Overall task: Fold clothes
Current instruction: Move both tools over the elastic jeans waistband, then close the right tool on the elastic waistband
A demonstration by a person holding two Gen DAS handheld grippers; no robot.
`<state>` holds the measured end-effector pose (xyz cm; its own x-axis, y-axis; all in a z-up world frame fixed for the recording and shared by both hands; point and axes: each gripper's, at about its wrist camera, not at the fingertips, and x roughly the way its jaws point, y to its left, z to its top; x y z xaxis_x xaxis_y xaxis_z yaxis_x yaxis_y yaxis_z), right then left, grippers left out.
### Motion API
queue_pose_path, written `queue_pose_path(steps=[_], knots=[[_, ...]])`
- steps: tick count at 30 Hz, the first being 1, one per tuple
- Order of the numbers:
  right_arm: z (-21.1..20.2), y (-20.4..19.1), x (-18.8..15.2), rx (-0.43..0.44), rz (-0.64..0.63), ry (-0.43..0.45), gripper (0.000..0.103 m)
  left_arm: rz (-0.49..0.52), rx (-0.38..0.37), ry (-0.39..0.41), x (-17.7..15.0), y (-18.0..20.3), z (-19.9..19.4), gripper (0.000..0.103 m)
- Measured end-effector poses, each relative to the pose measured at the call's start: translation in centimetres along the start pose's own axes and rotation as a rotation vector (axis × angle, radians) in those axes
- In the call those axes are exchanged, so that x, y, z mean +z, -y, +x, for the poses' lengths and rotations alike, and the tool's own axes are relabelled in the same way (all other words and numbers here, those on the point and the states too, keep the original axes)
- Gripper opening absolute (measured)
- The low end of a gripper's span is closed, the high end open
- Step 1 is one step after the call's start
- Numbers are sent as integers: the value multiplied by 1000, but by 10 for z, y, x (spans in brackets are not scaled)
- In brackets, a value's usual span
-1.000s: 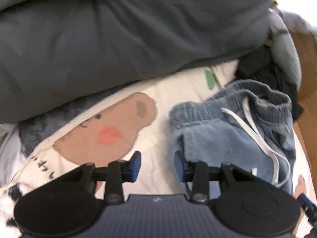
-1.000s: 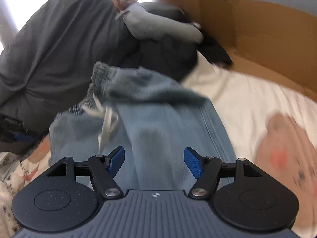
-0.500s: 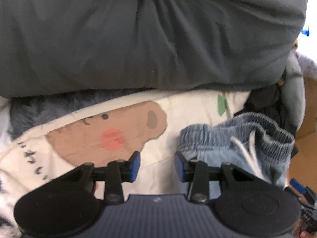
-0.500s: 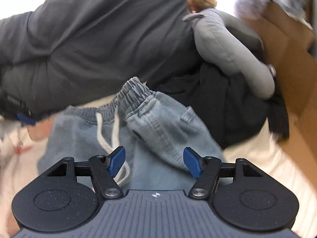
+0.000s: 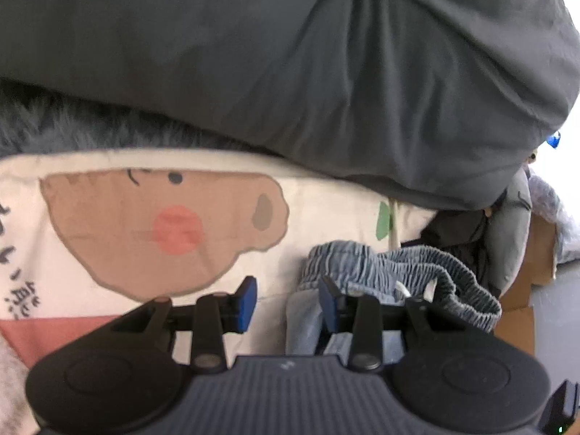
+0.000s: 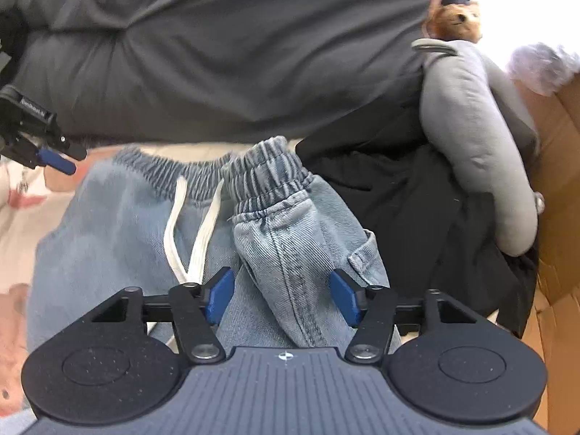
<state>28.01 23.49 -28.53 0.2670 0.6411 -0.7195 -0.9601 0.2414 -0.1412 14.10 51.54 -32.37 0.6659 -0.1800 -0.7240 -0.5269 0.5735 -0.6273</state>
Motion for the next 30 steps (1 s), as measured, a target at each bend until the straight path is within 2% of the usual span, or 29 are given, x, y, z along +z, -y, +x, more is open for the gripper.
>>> queue_pose_path(steps=[5,7,9,19,26,30], knots=[[12,-4,7,-4,-84,-14,64,6,-10,-19,-6,-4,8,39],[16,-6,10,-5,-117,-19,54,4,-15,-16,-7,-6,7,39],[18,-10,12,-11,-148,-30,48,6,-24,-14,-7,-7,5,39],[1,-19,18,-13,-261,-57,48,18,-35,-13,-15,-14,0,39],[-2,-22,26,-2,-262,-41,48,17,-35,-4,-13,-12,0,39],[16,-18,27,1,-246,-72,48,-1,-31,-1,-9,-14,4,39]])
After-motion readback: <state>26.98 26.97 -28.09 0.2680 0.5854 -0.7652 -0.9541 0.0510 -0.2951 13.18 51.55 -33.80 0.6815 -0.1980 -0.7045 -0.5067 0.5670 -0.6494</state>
